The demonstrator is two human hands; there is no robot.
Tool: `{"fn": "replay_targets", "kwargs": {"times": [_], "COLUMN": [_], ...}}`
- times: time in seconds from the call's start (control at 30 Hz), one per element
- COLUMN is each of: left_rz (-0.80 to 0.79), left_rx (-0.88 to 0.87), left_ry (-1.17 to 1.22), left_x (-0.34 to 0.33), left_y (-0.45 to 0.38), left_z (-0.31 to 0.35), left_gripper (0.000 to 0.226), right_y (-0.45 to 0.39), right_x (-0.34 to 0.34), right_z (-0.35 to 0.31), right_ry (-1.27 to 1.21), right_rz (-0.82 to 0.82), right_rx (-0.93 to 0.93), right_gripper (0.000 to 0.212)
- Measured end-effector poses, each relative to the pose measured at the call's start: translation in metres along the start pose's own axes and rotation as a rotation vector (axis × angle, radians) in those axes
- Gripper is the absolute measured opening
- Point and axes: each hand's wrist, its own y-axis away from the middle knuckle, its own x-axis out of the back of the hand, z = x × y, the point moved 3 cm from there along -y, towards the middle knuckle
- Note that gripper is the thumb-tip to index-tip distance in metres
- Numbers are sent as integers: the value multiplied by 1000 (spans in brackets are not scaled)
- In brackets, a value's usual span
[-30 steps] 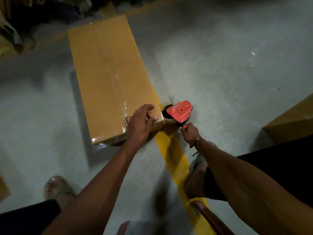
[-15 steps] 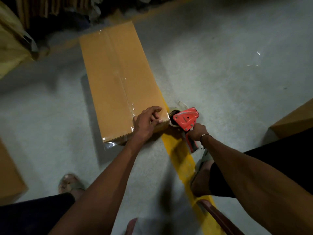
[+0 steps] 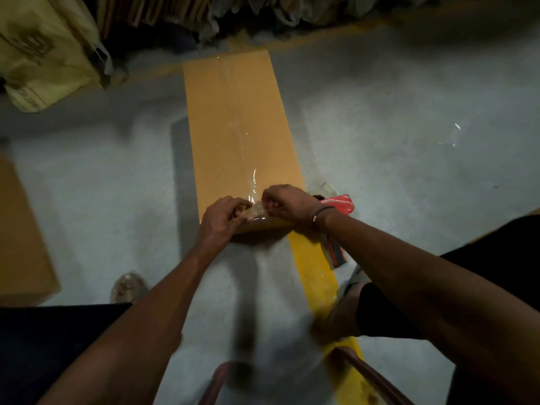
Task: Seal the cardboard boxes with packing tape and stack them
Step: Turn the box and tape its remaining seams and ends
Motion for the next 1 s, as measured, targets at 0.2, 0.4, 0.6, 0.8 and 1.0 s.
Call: {"fn": "replay_targets", "kwargs": {"times": [0.2,0.4,0.6,0.8,1.0], "left_rz": [-81,-139,-254,-258,-210], "left_rx": [-96,-286,-365,-226,-51], "left_ry": [-484,-742,-740,-602,-600], "left_x": [-12,-21,-12,-6,-11], "left_y": [1,2,6,10,-14], "left_z": [2,-7,-11,-7,28], "left_gripper": [41,51,66,75,60], "right_y": [-7,-10,4,1,-22], "right_x": [-10,-21,-13,-1,2], "right_z": [3,5,9,6,-8], "right_ry": [208,581,820,515,489], "right_rz": [-28,-46,-36,-211,-187], "right_rx": [106,373,512,349,201], "right_gripper": [14,32,43,42,39]}}
